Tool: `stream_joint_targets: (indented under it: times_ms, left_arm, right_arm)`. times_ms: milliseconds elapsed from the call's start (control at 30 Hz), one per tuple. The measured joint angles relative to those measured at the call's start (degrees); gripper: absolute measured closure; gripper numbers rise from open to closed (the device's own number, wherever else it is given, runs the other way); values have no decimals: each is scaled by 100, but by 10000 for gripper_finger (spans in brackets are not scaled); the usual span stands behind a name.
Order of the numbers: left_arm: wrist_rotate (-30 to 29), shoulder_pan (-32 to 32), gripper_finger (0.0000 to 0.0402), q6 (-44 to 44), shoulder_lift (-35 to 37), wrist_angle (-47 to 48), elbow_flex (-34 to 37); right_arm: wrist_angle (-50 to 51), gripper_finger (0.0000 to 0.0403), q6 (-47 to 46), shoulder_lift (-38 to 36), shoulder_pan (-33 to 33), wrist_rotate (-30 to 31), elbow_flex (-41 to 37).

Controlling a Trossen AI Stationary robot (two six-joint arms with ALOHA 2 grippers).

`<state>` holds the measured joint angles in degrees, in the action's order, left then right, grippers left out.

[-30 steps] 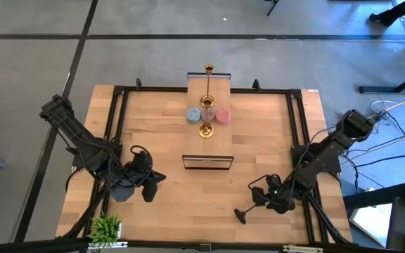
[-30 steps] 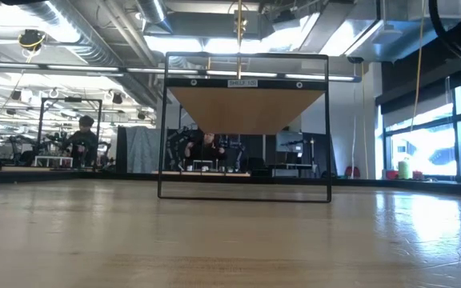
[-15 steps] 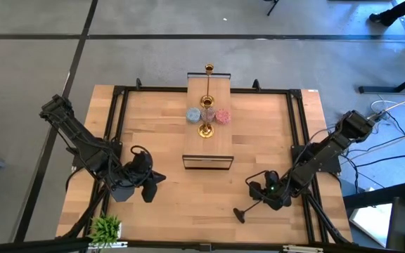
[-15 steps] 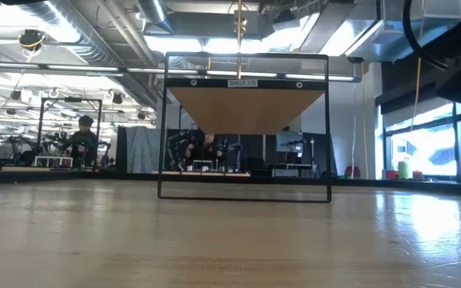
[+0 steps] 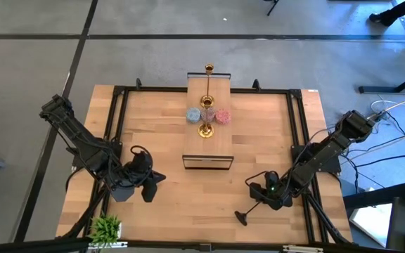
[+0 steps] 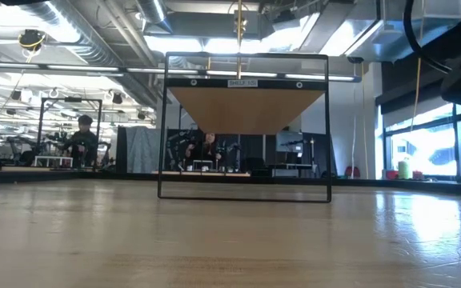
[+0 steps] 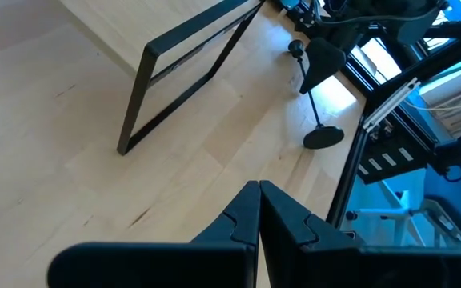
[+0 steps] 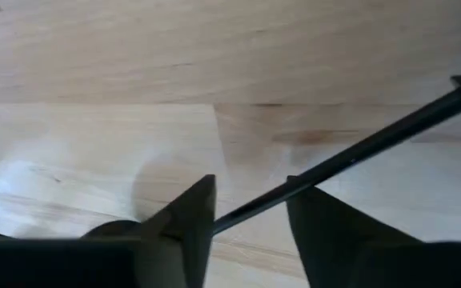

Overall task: Pick & Place candle stick holders
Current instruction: Put the black candle holder on the shelf

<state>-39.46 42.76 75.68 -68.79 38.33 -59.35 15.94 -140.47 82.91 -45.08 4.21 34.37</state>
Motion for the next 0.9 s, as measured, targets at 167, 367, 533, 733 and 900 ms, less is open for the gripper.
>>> stream_joint_targets:
  times_ms: [167,367,533,733,900]
  left_arm:
    - [-53,0,400,0,0,11,0]
    - [-98,0,400,2,0,9,0]
    - [-98,0,400,7,2,9,0]
    - [-98,0,400,13,1,7,0]
    - [-140,0,400,111,0,7,0]
  right_arm:
    - [-2,313,136,-4,0,-44,0]
    - [-5,378,326,-9,-2,-46,1]
    - [-62,388,597,-9,0,-27,2]
    - [-580,388,954,-9,0,375,2]
    - [-1075,389,1426,-9,-12,770,105]
